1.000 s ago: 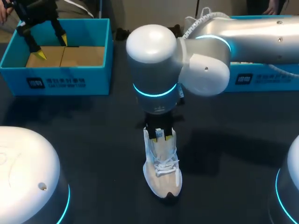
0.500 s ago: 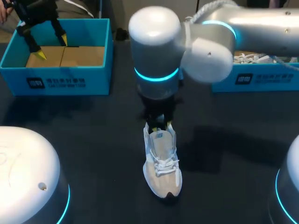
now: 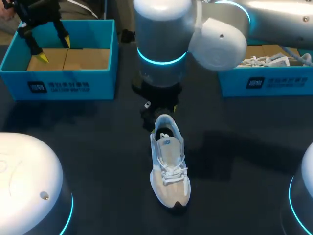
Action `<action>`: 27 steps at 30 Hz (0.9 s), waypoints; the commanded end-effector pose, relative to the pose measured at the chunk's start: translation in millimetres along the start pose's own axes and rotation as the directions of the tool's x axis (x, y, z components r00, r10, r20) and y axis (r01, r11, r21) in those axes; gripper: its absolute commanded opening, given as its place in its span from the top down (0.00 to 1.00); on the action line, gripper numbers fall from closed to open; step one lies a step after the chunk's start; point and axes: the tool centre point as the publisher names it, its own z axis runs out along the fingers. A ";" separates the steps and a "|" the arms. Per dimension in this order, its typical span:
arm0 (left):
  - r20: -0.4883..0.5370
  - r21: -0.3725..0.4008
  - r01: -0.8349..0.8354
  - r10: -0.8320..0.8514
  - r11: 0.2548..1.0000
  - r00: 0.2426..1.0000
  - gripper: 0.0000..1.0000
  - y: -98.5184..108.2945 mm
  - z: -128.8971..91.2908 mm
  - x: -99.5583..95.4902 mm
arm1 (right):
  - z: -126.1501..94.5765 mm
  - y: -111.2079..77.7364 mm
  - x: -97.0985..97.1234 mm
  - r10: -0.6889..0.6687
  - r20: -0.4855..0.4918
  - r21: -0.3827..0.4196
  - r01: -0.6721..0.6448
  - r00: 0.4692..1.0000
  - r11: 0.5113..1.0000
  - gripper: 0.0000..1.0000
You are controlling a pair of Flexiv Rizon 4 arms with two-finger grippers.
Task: Take the shoe out of the shoebox, open the shoe tongue, remove and reinsert the insole, then place the shoe into the shoebox
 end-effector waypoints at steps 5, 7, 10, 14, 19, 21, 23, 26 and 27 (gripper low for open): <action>-0.001 -0.003 0.000 0.000 1.000 1.000 0.00 0.1 -0.2 0.4 | 13.4 21.3 -12.2 -0.421 -0.051 0.053 0.423 0.906 0.905 0.00; -0.001 -0.003 0.000 0.000 1.000 1.000 0.00 0.1 -0.2 0.4 | 15.3 24.1 -16.2 -0.454 -0.048 0.047 0.456 0.890 0.889 0.00; -0.001 -0.003 0.000 0.000 1.000 1.000 0.00 0.1 -0.2 0.4 | 18.9 28.7 -21.0 -0.491 -0.029 0.068 0.492 0.871 0.868 0.00; -0.001 -0.003 0.000 0.000 1.000 1.000 0.00 0.1 -0.2 0.4 | 22.2 33.5 -26.5 -0.521 -0.015 0.084 0.521 0.853 0.850 0.00; -0.001 -0.003 0.000 0.000 1.000 1.000 0.00 0.1 -0.2 0.4 | 28.5 36.4 -29.7 -0.561 0.017 0.087 0.558 0.827 0.825 0.00; -0.001 -0.003 0.000 0.000 1.000 1.000 0.00 0.1 -0.2 0.4 | 33.1 36.8 -32.7 -0.569 0.018 0.081 0.566 0.822 0.820 0.00; -0.001 -0.003 0.000 0.000 1.000 1.000 0.00 0.1 -0.2 0.4 | 36.6 37.7 -35.1 -0.579 0.019 0.089 0.575 0.815 0.813 0.00; -0.001 -0.003 0.000 0.000 1.000 1.000 0.00 0.1 -0.2 0.4 | 40.6 38.6 -38.4 -0.586 0.018 0.094 0.582 0.810 0.808 0.00; -0.001 -0.003 0.000 0.000 1.000 1.000 0.00 0.1 -0.2 0.4 | 42.3 38.4 -40.2 -0.589 0.017 0.095 0.586 0.808 0.805 0.00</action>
